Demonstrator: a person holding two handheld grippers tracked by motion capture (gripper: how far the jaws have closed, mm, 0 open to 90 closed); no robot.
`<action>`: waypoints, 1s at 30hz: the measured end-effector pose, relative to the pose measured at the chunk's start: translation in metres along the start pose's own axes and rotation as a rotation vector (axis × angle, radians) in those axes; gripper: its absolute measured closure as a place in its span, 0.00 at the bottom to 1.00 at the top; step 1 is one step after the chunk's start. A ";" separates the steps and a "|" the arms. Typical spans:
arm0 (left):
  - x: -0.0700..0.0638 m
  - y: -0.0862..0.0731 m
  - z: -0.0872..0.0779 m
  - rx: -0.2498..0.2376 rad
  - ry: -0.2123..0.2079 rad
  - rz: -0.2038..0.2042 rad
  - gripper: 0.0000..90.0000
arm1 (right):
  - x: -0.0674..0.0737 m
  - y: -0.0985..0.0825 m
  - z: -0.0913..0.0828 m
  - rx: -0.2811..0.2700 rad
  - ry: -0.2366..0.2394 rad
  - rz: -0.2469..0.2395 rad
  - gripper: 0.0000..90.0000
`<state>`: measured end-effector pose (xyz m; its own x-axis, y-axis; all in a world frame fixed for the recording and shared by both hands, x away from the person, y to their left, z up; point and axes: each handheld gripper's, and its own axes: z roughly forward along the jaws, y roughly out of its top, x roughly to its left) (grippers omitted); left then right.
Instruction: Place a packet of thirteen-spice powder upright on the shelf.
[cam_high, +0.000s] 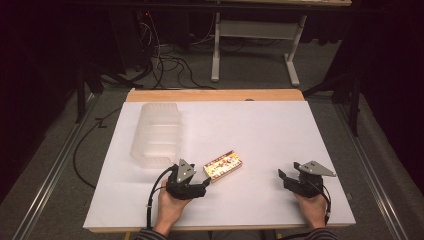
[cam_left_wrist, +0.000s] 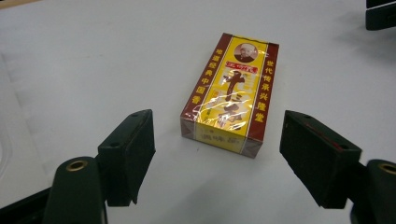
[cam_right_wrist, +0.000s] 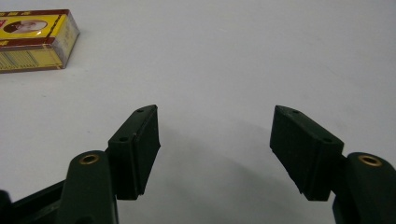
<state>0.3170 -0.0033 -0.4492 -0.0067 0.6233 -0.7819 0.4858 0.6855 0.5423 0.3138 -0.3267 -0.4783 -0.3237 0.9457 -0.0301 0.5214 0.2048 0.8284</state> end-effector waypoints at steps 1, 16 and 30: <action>-0.002 0.000 0.000 0.001 0.003 -0.014 0.30 | 0.000 0.000 0.000 -0.001 0.001 0.004 0.37; -0.025 0.001 0.010 0.043 -0.021 0.025 0.26 | -0.001 0.000 -0.001 -0.005 0.000 0.003 0.37; -0.041 -0.002 0.029 0.085 -0.018 0.072 0.26 | 0.000 0.000 -0.001 -0.007 -0.001 0.012 0.37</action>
<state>0.3411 -0.0415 -0.4269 0.0459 0.6628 -0.7474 0.5568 0.6042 0.5700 0.3130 -0.3274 -0.4780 -0.3168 0.9483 -0.0211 0.5192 0.1920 0.8328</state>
